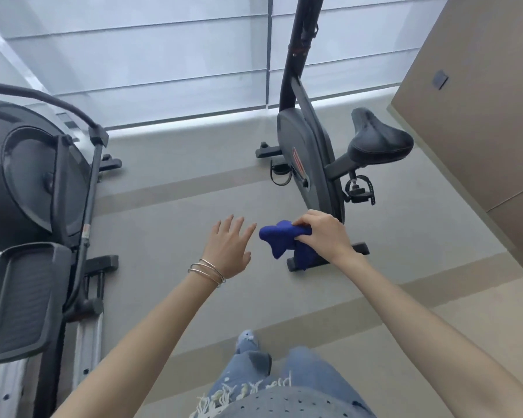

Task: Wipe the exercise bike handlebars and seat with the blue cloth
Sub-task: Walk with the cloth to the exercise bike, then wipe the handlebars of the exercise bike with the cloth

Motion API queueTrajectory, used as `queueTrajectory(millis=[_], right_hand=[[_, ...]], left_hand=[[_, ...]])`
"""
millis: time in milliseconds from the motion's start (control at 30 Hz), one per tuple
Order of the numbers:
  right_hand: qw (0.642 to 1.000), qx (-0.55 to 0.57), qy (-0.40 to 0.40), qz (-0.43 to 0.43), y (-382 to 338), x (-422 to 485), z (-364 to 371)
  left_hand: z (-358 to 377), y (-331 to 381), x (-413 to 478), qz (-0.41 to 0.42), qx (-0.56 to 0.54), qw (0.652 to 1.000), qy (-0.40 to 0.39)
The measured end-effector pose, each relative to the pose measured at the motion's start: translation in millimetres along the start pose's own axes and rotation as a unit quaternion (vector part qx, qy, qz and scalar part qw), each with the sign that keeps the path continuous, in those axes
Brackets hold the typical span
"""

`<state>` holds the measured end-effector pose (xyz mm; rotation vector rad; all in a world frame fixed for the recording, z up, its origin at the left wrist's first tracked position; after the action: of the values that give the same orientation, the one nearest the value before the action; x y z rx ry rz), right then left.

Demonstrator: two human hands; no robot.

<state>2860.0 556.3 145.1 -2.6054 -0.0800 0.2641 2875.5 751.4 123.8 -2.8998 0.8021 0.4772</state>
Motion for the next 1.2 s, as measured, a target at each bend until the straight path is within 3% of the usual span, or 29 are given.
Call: queueTrajectory(millis=[400,800,1200], right_hand=[[0.998,0.052,-0.023,0.032,4.2,137.2,-21.3],[0.998,0.043,0.017,0.031,43.5,316.3,-134.4],[0.995,0.068,0.069,0.035,71.8,418.7,-215.1]], left_hand=[[-47.4,-67.4,129.5,0.023,-0.01,1.0,0.013],[-147.1,-117.9,314.9,0.021,0.009,0.998,0.057],[-216.2,-143.0,444.7,0.078,0.024,0.992,0.094]])
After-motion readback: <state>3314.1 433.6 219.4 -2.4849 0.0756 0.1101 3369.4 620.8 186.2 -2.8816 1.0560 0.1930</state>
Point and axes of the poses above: each hand's wrist, its own x-axis towards the middle knuckle, its own z-axis out of the palm, y = z × x, the point moved 6 cm from there along x, towards the middle knuckle, and after that the axes turned 7 degrees about -y, right-handed, at the moved point
